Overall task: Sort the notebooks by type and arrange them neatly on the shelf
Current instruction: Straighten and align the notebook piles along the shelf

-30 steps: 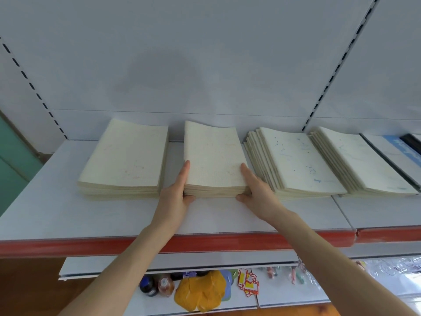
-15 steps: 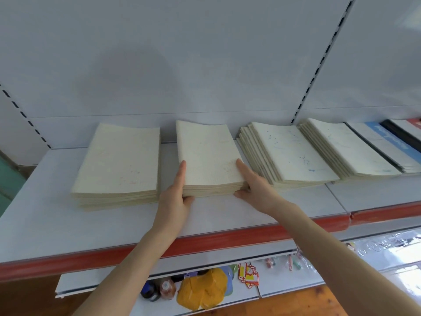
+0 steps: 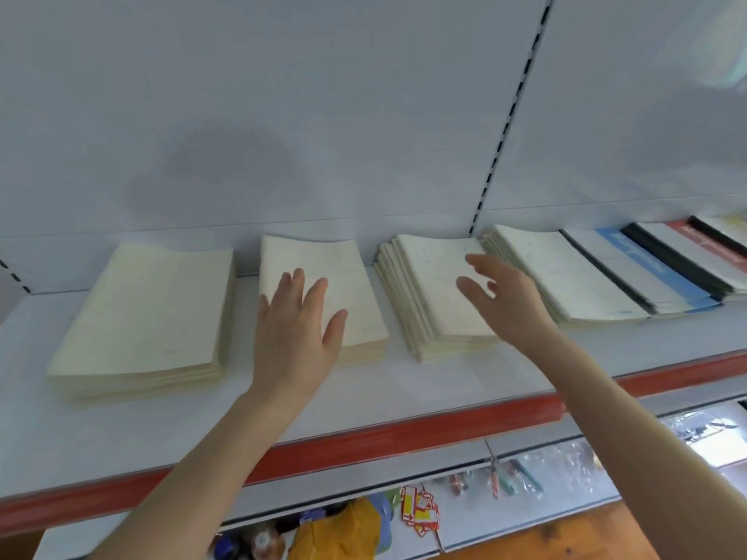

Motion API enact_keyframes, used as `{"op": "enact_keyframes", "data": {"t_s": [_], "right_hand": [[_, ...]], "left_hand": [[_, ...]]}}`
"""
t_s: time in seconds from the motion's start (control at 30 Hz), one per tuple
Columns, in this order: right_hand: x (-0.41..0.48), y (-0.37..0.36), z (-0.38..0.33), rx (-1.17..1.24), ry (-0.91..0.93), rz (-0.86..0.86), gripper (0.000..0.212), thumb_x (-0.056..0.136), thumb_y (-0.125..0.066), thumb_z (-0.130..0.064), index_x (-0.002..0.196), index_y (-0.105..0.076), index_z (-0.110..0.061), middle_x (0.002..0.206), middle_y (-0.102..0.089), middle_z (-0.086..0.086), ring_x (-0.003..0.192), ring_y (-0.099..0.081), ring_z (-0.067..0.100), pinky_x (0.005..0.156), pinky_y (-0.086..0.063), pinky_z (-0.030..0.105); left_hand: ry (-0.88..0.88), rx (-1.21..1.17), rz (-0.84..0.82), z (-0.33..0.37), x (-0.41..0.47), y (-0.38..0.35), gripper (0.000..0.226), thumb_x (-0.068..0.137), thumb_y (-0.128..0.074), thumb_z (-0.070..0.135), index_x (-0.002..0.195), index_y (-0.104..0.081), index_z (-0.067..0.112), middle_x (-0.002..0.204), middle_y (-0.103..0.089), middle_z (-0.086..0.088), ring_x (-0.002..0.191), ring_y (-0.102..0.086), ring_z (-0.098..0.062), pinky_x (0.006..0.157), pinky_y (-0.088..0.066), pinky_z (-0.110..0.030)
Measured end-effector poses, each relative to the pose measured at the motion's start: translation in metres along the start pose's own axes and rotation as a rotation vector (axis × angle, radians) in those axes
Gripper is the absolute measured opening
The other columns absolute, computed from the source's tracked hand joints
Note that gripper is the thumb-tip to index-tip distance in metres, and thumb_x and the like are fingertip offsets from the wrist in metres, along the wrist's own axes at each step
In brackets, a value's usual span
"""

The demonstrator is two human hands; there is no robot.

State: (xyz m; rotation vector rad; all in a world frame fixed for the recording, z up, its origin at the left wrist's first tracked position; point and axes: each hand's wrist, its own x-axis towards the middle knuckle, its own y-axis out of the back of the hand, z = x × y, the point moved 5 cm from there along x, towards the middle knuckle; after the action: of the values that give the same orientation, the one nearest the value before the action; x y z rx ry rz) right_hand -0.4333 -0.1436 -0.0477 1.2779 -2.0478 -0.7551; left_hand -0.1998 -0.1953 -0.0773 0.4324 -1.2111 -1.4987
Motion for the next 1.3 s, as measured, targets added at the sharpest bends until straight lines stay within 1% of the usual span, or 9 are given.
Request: {"op": "enact_keyframes", "data": {"t_s": [0.2, 0.33, 0.5, 0.57, 0.63, 0.8, 1.0, 1.13, 1.3], "right_hand": [[0.055, 0.011, 0.063, -0.174, -0.126, -0.166, 0.053, 0.096, -0.046, -0.032, 0.142, -0.033, -0.009, 0.144, -0.040, 0.011, 0.130, -0.039, 0.027, 0.099, -0.033, 0.030], [0.068, -0.001, 0.084, -0.142, -0.159, -0.285, 0.058, 0.096, -0.045, -0.032, 0.143, -0.024, -0.006, 0.144, -0.036, 0.012, 0.131, -0.036, 0.028, 0.100, -0.032, 0.031], [0.074, -0.012, 0.098, -0.031, -0.252, -0.318, 0.053, 0.093, -0.049, -0.034, 0.133, -0.033, -0.002, 0.136, -0.044, 0.014, 0.124, -0.044, 0.029, 0.094, -0.037, 0.030], [0.078, -0.014, 0.099, 0.011, -0.257, -0.312, 0.052, 0.093, -0.050, -0.033, 0.132, -0.035, -0.003, 0.133, -0.047, 0.012, 0.120, -0.046, 0.028, 0.088, -0.037, 0.029], [0.079, -0.017, 0.096, 0.042, -0.230, -0.316, 0.047, 0.093, -0.049, -0.030, 0.130, -0.036, -0.005, 0.130, -0.049, 0.010, 0.117, -0.048, 0.026, 0.083, -0.036, 0.026], [0.077, -0.025, 0.093, 0.142, -0.202, -0.318, 0.043, 0.093, -0.050, -0.026, 0.130, -0.038, -0.010, 0.128, -0.051, 0.005, 0.116, -0.050, 0.024, 0.087, -0.038, 0.028], [0.091, -0.026, 0.096, 0.295, -0.254, -0.298, 0.047, 0.090, -0.055, -0.031, 0.131, -0.042, -0.011, 0.127, -0.055, 0.003, 0.113, -0.054, 0.021, 0.097, -0.044, 0.036], [0.090, -0.028, 0.101, 0.345, -0.305, -0.253, 0.061, 0.091, -0.055, -0.030, 0.143, -0.029, -0.012, 0.139, -0.043, 0.002, 0.125, -0.045, 0.021, 0.104, -0.039, 0.038], [0.095, -0.031, 0.102, 0.318, -0.278, -0.283, 0.060, 0.091, -0.055, -0.031, 0.141, -0.030, -0.012, 0.134, -0.046, 0.000, 0.121, -0.048, 0.020, 0.103, -0.040, 0.037]], "left_hand": [[0.082, -0.188, -0.024, 0.068, 0.028, -0.028, 0.045, 0.095, -0.049, 0.026, 0.132, -0.046, 0.000, 0.137, -0.047, -0.017, 0.129, -0.041, -0.027, 0.101, -0.031, -0.030], [0.260, -0.350, -0.192, 0.095, 0.044, -0.072, 0.053, 0.092, -0.052, 0.035, 0.137, -0.037, 0.009, 0.133, -0.050, -0.015, 0.122, -0.046, -0.028, 0.090, -0.034, -0.026], [0.394, -0.469, -0.297, 0.097, 0.044, -0.097, 0.061, 0.092, -0.053, 0.033, 0.144, -0.025, 0.016, 0.137, -0.048, -0.002, 0.124, -0.047, -0.021, 0.086, -0.033, -0.018], [0.404, -0.511, -0.304, 0.099, 0.045, -0.099, 0.057, 0.094, -0.048, 0.025, 0.144, -0.023, 0.019, 0.133, -0.052, 0.000, 0.110, -0.053, -0.018, 0.075, -0.033, -0.014], [0.399, -0.520, -0.287, 0.098, 0.046, -0.100, 0.054, 0.093, -0.044, 0.017, 0.143, -0.024, 0.023, 0.118, -0.058, -0.002, 0.089, -0.054, -0.016, 0.062, -0.034, -0.023], [0.423, -0.548, -0.312, 0.089, 0.045, -0.098, 0.052, 0.091, -0.043, 0.018, 0.139, -0.026, 0.028, 0.112, -0.061, -0.006, 0.095, -0.060, -0.024, 0.085, -0.047, -0.037], [0.441, -0.553, -0.324, 0.088, 0.066, -0.105, 0.061, 0.094, -0.045, 0.030, 0.142, -0.015, 0.010, 0.131, -0.050, -0.008, 0.107, -0.056, -0.023, 0.083, -0.043, -0.030], [0.445, -0.609, -0.292, 0.091, 0.066, -0.108, 0.052, 0.096, -0.040, 0.020, 0.143, -0.019, 0.012, 0.121, -0.053, 0.001, 0.092, -0.054, -0.013, 0.070, -0.041, -0.024], [0.484, -0.670, -0.296, 0.086, 0.072, -0.110, 0.065, 0.092, -0.050, 0.031, 0.144, -0.017, 0.012, 0.133, -0.050, -0.002, 0.114, -0.053, -0.019, 0.096, -0.043, -0.035]]}}
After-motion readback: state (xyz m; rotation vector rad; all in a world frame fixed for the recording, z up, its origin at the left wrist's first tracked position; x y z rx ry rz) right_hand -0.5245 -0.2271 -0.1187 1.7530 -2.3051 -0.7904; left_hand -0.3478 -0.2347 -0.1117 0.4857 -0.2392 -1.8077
